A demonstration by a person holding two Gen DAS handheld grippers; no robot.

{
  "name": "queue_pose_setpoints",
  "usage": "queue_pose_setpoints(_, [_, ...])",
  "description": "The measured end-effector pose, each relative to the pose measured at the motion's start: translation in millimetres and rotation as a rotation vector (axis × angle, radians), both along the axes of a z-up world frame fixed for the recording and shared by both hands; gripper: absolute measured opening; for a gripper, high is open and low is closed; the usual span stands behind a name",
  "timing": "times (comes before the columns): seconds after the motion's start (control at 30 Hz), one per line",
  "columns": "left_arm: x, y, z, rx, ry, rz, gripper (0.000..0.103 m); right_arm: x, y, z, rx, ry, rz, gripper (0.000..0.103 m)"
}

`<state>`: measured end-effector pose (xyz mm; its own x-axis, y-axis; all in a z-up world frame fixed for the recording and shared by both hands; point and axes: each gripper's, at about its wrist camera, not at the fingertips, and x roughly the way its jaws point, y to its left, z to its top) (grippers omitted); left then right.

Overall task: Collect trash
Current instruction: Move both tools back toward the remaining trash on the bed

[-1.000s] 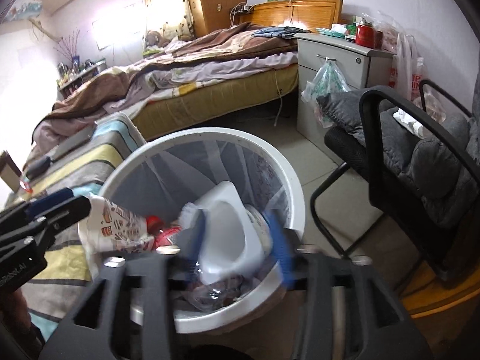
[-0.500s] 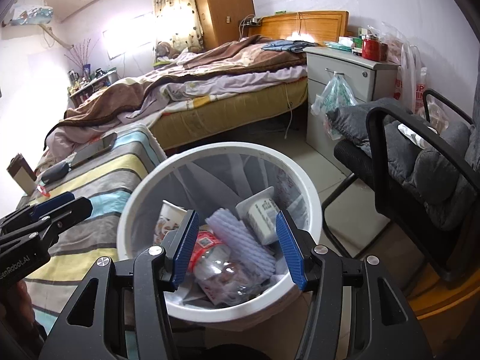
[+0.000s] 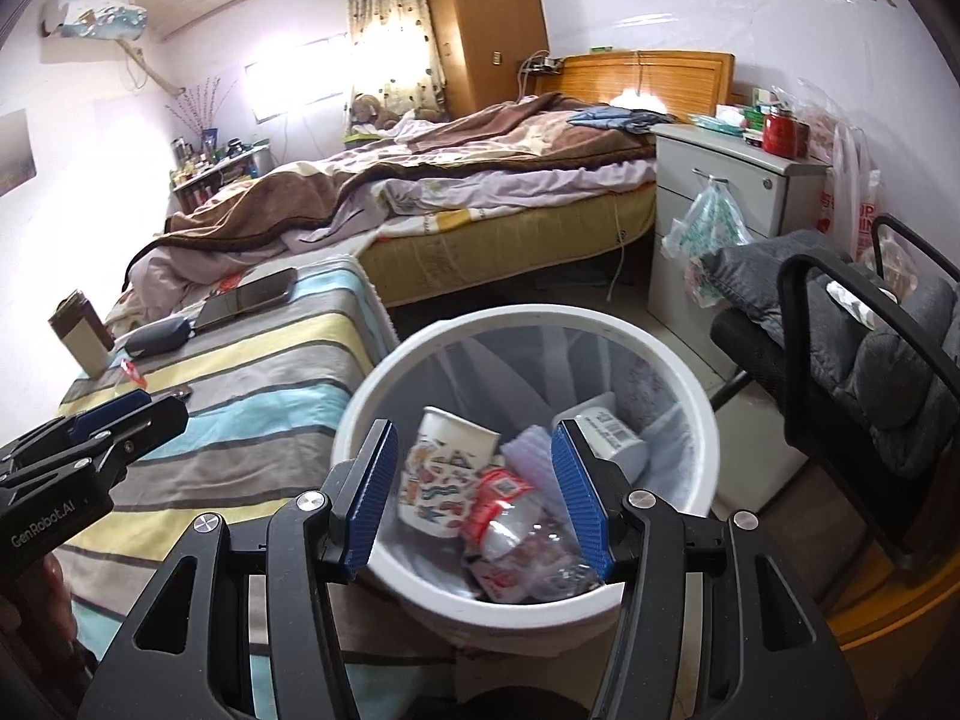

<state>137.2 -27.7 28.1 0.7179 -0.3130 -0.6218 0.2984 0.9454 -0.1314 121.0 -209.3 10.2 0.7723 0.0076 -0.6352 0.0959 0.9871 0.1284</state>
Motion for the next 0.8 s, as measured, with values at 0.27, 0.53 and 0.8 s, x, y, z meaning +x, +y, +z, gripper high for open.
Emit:
queue_pose_setpoints(0.27, [-7,41,5,0.013,-0.031,0.073,0.049,4,31,0,0.013,-0.01,0.058,0.055])
queue_pose_setpoints(0.53, [-9,96,4,0.019,-0.029,0.167,0.05,14,70,-1,0.008,-0.004,0.143,0.055])
queue_pose_setpoints(0.8, [-11,153,-4,0.022,-0.005,0.259,0.052,25,110,-5,0.005,0.014,0.219,0.055])
